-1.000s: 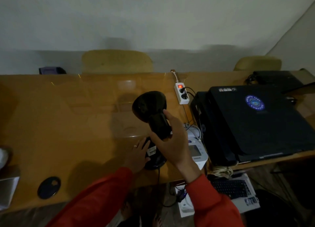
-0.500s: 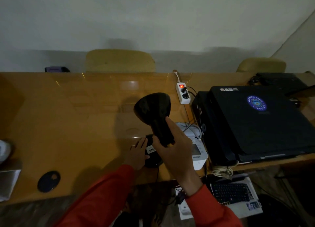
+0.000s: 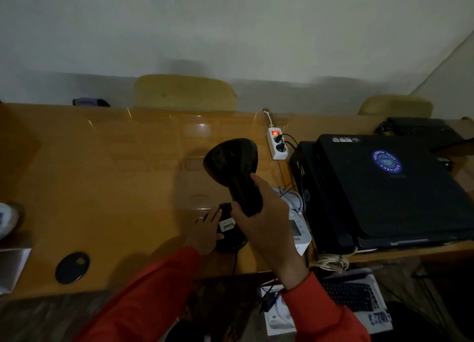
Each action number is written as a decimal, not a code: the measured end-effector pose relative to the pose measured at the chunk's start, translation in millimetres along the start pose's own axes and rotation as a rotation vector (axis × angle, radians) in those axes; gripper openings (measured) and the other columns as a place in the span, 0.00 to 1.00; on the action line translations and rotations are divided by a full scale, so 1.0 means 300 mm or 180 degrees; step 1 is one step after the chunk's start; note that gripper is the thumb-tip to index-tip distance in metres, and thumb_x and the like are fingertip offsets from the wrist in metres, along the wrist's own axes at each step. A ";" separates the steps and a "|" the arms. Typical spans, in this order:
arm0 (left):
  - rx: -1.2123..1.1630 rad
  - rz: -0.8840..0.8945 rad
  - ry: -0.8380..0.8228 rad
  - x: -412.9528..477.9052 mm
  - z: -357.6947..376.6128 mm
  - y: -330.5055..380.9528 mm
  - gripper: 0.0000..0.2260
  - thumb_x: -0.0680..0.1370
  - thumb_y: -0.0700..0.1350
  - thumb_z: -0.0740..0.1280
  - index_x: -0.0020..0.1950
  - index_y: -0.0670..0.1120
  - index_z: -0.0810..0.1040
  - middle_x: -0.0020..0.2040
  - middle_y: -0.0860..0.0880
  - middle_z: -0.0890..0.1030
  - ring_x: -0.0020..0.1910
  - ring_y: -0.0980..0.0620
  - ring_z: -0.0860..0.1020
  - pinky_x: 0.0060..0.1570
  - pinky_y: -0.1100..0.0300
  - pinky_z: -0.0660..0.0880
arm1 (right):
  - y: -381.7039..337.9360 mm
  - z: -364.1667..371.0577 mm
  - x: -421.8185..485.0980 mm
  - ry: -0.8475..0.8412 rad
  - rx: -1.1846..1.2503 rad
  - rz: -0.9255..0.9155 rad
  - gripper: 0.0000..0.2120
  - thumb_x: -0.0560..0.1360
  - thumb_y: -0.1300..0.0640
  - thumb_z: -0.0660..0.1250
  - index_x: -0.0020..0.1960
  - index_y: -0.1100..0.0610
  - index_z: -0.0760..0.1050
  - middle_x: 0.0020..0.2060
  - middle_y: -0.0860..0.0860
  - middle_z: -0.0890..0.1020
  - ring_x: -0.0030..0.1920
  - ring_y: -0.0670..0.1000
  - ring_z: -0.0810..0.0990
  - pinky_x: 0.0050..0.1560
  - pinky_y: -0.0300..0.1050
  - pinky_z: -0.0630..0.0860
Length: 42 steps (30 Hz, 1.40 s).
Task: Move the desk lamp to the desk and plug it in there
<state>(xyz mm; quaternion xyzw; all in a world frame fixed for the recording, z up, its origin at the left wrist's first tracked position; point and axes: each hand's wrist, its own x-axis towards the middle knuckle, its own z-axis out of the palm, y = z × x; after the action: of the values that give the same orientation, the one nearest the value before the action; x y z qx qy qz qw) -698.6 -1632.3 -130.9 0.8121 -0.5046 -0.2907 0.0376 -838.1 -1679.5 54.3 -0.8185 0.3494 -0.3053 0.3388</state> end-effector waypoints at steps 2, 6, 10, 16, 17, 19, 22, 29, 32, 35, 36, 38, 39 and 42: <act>-0.0002 0.0030 0.0037 -0.004 0.003 0.001 0.29 0.80 0.49 0.59 0.77 0.48 0.48 0.79 0.48 0.48 0.75 0.37 0.56 0.72 0.44 0.59 | 0.007 0.001 0.002 -0.0066 0.0007 -0.0068 0.29 0.72 0.55 0.73 0.70 0.59 0.69 0.58 0.55 0.80 0.55 0.46 0.78 0.51 0.32 0.75; -0.0033 0.0153 0.0127 -0.012 0.009 0.000 0.31 0.81 0.47 0.58 0.77 0.50 0.43 0.79 0.49 0.43 0.76 0.39 0.53 0.74 0.44 0.56 | 0.052 0.001 -0.008 -0.0325 0.0422 -0.0081 0.35 0.70 0.52 0.74 0.73 0.53 0.64 0.58 0.44 0.77 0.54 0.35 0.76 0.51 0.25 0.74; 0.0056 0.0158 0.0154 -0.011 0.015 -0.002 0.30 0.81 0.47 0.58 0.77 0.53 0.43 0.79 0.51 0.41 0.76 0.39 0.53 0.73 0.44 0.60 | 0.161 0.034 -0.044 -0.0577 0.0604 0.0296 0.40 0.68 0.45 0.73 0.74 0.42 0.56 0.57 0.25 0.70 0.57 0.25 0.72 0.51 0.19 0.70; 0.0098 0.0104 0.0153 0.003 0.029 -0.007 0.31 0.81 0.48 0.59 0.77 0.53 0.43 0.79 0.51 0.41 0.75 0.38 0.55 0.70 0.44 0.64 | 0.362 0.160 -0.095 -0.1468 0.0086 0.0809 0.29 0.68 0.42 0.71 0.66 0.39 0.66 0.66 0.49 0.74 0.68 0.50 0.72 0.66 0.49 0.74; 0.0106 0.0098 0.0141 0.005 0.030 -0.008 0.31 0.81 0.48 0.59 0.77 0.53 0.42 0.79 0.51 0.41 0.76 0.38 0.54 0.70 0.44 0.64 | 0.387 0.182 -0.096 -0.1676 -0.0055 0.0745 0.32 0.68 0.42 0.71 0.70 0.45 0.67 0.69 0.51 0.72 0.71 0.52 0.69 0.69 0.54 0.70; 0.0177 0.0106 0.0120 0.009 0.030 -0.010 0.31 0.81 0.48 0.58 0.77 0.53 0.42 0.79 0.51 0.41 0.77 0.40 0.51 0.70 0.45 0.63 | 0.419 0.217 -0.090 -0.1924 -0.0285 0.0615 0.36 0.69 0.42 0.70 0.73 0.50 0.64 0.72 0.51 0.68 0.74 0.53 0.64 0.73 0.56 0.65; 0.0289 0.0107 0.0156 0.009 0.031 -0.012 0.31 0.81 0.49 0.58 0.77 0.53 0.41 0.79 0.50 0.41 0.77 0.40 0.51 0.70 0.46 0.63 | 0.445 0.242 -0.064 -0.1973 -0.0562 0.0528 0.38 0.68 0.43 0.69 0.75 0.51 0.62 0.73 0.52 0.66 0.75 0.53 0.61 0.75 0.56 0.62; 0.0212 0.0009 0.0086 0.019 0.039 -0.007 0.32 0.81 0.46 0.59 0.76 0.53 0.41 0.79 0.50 0.40 0.76 0.39 0.51 0.72 0.44 0.62 | 0.493 0.223 -0.050 -0.2008 -0.0672 0.0292 0.37 0.69 0.46 0.70 0.75 0.50 0.62 0.76 0.50 0.60 0.74 0.52 0.64 0.72 0.51 0.67; 0.0269 -0.0008 0.0055 0.028 0.043 -0.010 0.32 0.81 0.47 0.59 0.76 0.53 0.41 0.79 0.49 0.40 0.76 0.39 0.51 0.73 0.44 0.60 | 0.512 0.217 -0.053 -0.2010 -0.0961 0.0099 0.38 0.71 0.46 0.70 0.77 0.53 0.59 0.77 0.51 0.58 0.74 0.52 0.64 0.72 0.50 0.67; 0.0372 -0.0061 0.0037 0.037 0.037 -0.008 0.33 0.79 0.48 0.60 0.77 0.53 0.42 0.79 0.49 0.41 0.76 0.39 0.51 0.73 0.45 0.58 | 0.534 0.220 -0.058 -0.2159 -0.1121 0.0020 0.39 0.72 0.49 0.69 0.78 0.55 0.56 0.79 0.51 0.53 0.77 0.52 0.58 0.74 0.48 0.64; 0.0419 -0.0069 0.0057 0.040 0.035 -0.007 0.33 0.79 0.48 0.61 0.77 0.53 0.43 0.79 0.49 0.42 0.76 0.39 0.52 0.73 0.45 0.57 | 0.542 0.220 -0.059 -0.2188 -0.1132 0.0004 0.39 0.73 0.50 0.68 0.78 0.55 0.55 0.79 0.50 0.51 0.78 0.51 0.57 0.74 0.48 0.64; 0.0429 -0.0077 0.0066 0.043 0.034 -0.005 0.33 0.79 0.48 0.61 0.77 0.53 0.43 0.79 0.49 0.43 0.76 0.39 0.52 0.73 0.45 0.56 | 0.556 0.217 -0.060 -0.2183 -0.1109 -0.0015 0.39 0.72 0.51 0.68 0.78 0.55 0.54 0.80 0.48 0.49 0.78 0.50 0.56 0.73 0.48 0.66; 0.0414 -0.0079 0.0063 0.041 0.034 -0.006 0.33 0.79 0.48 0.61 0.77 0.53 0.43 0.79 0.49 0.43 0.76 0.39 0.52 0.73 0.45 0.56 | 0.560 0.215 -0.061 -0.2169 -0.1083 -0.0034 0.39 0.72 0.50 0.68 0.78 0.55 0.55 0.80 0.48 0.50 0.78 0.50 0.56 0.72 0.49 0.67; 0.0370 -0.0005 0.0074 0.034 0.031 -0.014 0.33 0.79 0.48 0.61 0.77 0.52 0.44 0.79 0.49 0.44 0.76 0.39 0.53 0.73 0.44 0.57 | 0.562 0.217 -0.058 -0.2101 -0.1031 -0.0148 0.38 0.72 0.50 0.70 0.77 0.56 0.59 0.79 0.50 0.54 0.78 0.50 0.56 0.73 0.50 0.66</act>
<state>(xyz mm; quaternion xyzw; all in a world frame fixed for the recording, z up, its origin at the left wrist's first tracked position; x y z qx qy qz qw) -696.8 -1636.8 -144.6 0.8166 -0.5195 -0.2515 -0.0040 -861.6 -1732.4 -117.6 -0.9236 0.2465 0.0268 0.2924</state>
